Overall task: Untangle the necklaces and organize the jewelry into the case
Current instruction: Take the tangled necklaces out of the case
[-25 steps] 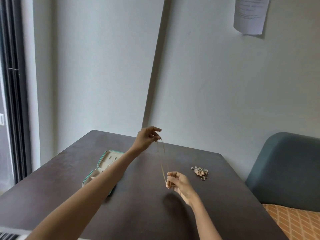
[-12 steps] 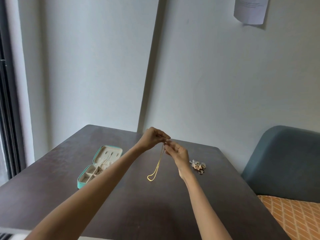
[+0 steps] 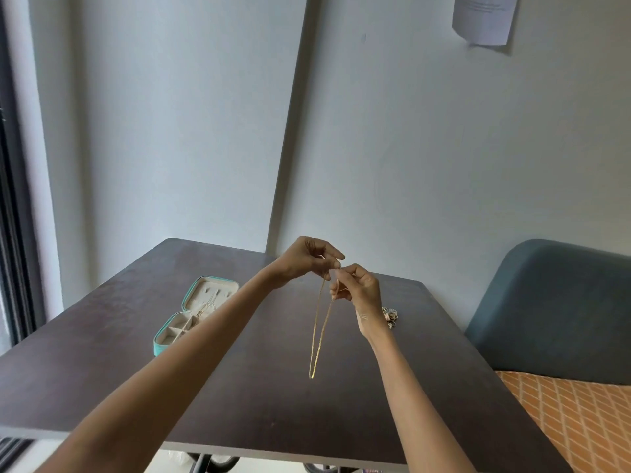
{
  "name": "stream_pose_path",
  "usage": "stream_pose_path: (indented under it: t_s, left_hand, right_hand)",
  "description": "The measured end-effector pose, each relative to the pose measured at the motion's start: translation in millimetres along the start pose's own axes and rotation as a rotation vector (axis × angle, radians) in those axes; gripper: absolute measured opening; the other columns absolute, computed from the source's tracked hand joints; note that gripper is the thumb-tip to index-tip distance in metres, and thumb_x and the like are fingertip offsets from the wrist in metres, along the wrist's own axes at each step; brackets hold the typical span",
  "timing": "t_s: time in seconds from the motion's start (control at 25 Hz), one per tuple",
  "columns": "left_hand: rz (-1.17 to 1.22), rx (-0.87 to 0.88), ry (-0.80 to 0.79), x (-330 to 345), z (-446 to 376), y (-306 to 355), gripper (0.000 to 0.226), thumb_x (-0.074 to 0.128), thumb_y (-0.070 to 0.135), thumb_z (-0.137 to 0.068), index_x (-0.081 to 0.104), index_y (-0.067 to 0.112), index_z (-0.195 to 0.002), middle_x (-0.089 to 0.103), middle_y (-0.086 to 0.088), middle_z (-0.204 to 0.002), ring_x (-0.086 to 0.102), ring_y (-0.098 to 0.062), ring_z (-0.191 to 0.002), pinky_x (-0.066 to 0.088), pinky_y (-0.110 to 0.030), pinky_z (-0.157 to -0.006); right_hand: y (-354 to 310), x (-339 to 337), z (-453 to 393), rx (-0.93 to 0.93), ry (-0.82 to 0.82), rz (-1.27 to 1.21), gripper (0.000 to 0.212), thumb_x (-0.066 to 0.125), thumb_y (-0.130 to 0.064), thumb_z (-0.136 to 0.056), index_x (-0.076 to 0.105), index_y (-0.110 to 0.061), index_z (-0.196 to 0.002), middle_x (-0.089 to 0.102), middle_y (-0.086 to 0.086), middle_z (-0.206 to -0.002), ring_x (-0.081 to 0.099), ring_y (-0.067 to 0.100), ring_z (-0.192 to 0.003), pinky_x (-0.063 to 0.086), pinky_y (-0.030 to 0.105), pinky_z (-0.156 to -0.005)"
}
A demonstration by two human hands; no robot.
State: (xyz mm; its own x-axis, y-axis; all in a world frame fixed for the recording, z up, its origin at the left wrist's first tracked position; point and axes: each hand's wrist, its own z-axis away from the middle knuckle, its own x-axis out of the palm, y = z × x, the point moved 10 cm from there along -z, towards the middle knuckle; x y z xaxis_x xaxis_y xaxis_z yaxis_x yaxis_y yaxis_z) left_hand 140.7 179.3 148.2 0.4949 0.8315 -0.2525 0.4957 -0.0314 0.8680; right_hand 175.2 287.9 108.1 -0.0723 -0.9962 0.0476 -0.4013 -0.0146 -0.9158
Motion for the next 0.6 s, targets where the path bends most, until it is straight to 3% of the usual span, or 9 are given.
stream_pose_path:
  t_s: [0.16,0.36,0.52,0.6]
  left_hand:
    - [-0.032,-0.075,-0.003,10,6,-33,0.010,0.068,0.003,-0.082,0.068,0.011,-0.087,0.070,0.002,-0.073,0.063,-0.010,-0.057,0.056,-0.022,-0.062]
    - [-0.183,-0.185,0.137,7,-4,-104,0.011,0.069,0.004,-0.082,0.069,0.014,-0.078,0.066,0.001,-0.072,0.061,-0.002,-0.056,0.053,-0.019,-0.062]
    - [-0.333,-0.275,0.279,2,-26,-163,0.011,0.075,0.008,-0.077,0.068,0.007,-0.085,0.065,0.000,-0.071,0.059,-0.005,-0.060,0.052,-0.023,-0.073]
    - [-0.395,-0.298,0.300,2,-38,-187,0.014,0.075,0.010,-0.076,0.067,0.005,-0.087,0.065,0.000,-0.076,0.058,-0.008,-0.067,0.048,-0.022,-0.074]
  right_hand:
    - [36,-15,6,0.098,0.034,0.044,0.011,0.061,-0.009,-0.088,0.062,-0.008,-0.078,0.065,0.004,-0.059,0.059,0.013,-0.053,0.050,0.023,-0.053]
    - [95,-35,-4,0.192,0.091,0.191,0.008,0.063,-0.010,-0.088,0.064,-0.008,-0.081,0.064,0.004,-0.067,0.058,0.011,-0.061,0.051,0.020,-0.057]
    - [149,-57,-36,0.237,0.210,0.454,0.014,0.068,-0.021,-0.083,0.066,-0.024,-0.069,0.068,-0.003,-0.072,0.061,0.013,-0.071,0.051,0.034,-0.071]
    - [171,-63,-53,0.277,0.231,0.560,0.013,0.068,-0.025,-0.082,0.067,-0.026,-0.069,0.069,-0.005,-0.074,0.063,0.016,-0.077,0.048,0.033,-0.071]
